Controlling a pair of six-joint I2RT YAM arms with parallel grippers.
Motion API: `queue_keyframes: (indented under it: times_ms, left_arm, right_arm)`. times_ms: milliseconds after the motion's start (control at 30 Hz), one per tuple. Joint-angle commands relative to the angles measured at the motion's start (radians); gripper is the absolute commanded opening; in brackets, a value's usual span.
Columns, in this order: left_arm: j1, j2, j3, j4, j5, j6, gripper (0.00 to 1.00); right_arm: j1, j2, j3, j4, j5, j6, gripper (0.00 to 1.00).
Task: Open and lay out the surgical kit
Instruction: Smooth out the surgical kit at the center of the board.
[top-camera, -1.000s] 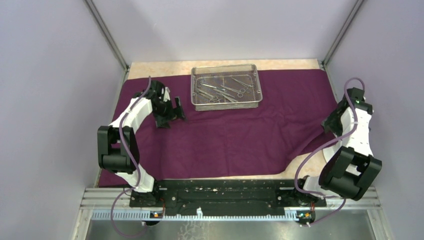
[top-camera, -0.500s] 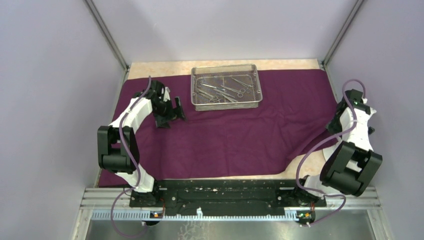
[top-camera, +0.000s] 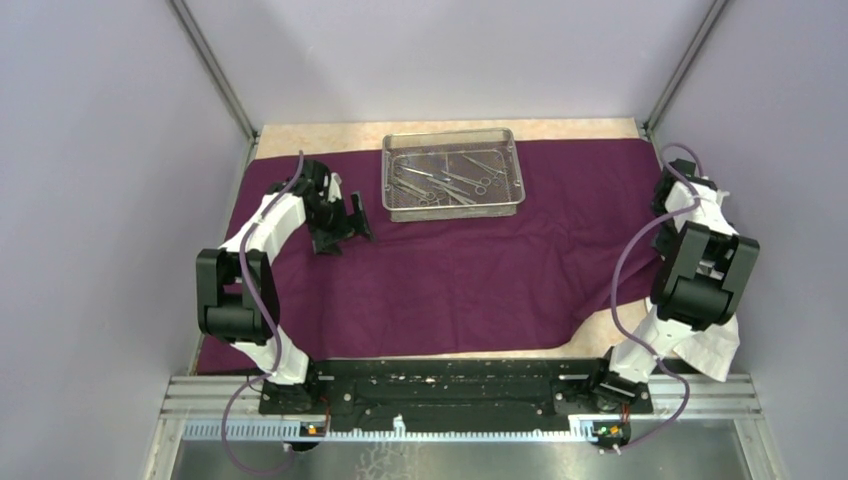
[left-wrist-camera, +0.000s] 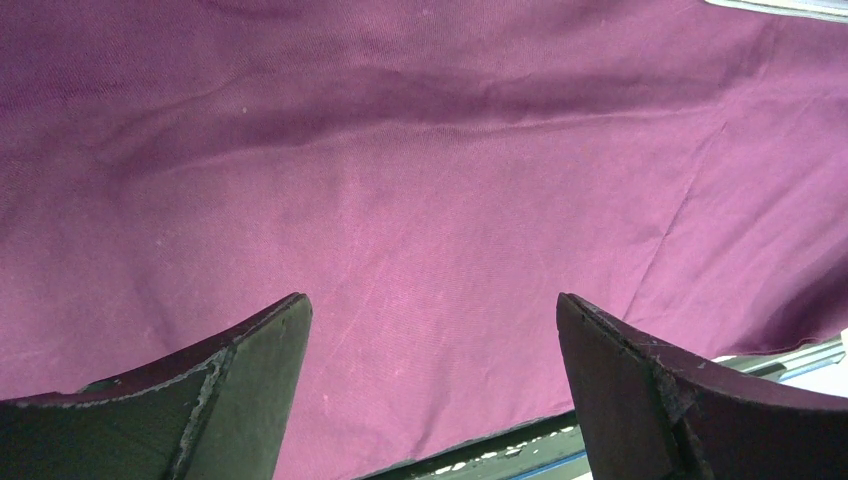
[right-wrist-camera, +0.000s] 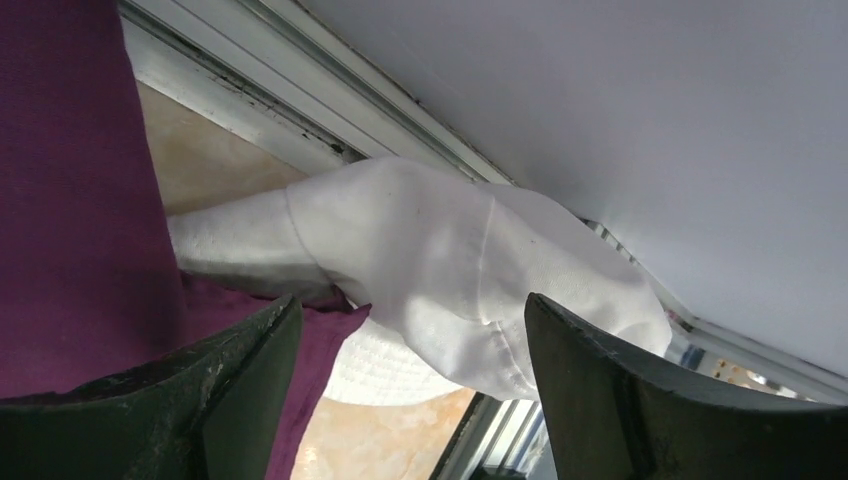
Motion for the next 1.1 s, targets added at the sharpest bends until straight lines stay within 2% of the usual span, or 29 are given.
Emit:
queue_keyframes:
  times_ms: [0, 233, 467, 800, 1067]
  left_arm:
    - [-0.005, 0.008, 0.033, 0.005, 0.016, 0.019, 0.99]
    - [-0.005, 0.025, 0.039, 0.007, 0.015, 0.024, 0.99]
    - [-0.005, 0.040, 0.045, 0.007, 0.027, 0.024, 0.99]
    - [-0.005, 0.039, 0.048, -0.009, 0.013, 0.033, 0.99]
    - [-0.005, 0.058, 0.075, -0.034, -0.006, 0.036, 0.99]
  right_arm:
    - [0.025, 0.022, 0.037, -0.001, 0.085, -0.048, 0.82]
    - [0.032, -0.036, -0.046, 0.022, 0.089, -0.078, 0.85]
    - [0.029, 0.034, -0.053, 0.032, 0.146, -0.080, 0.86]
    - [-0.014, 0.264, 0.087, 0.047, 0.303, -0.096, 0.85]
    - [-0.063, 0.319, 0.166, 0.131, 0.324, -0.140, 0.86]
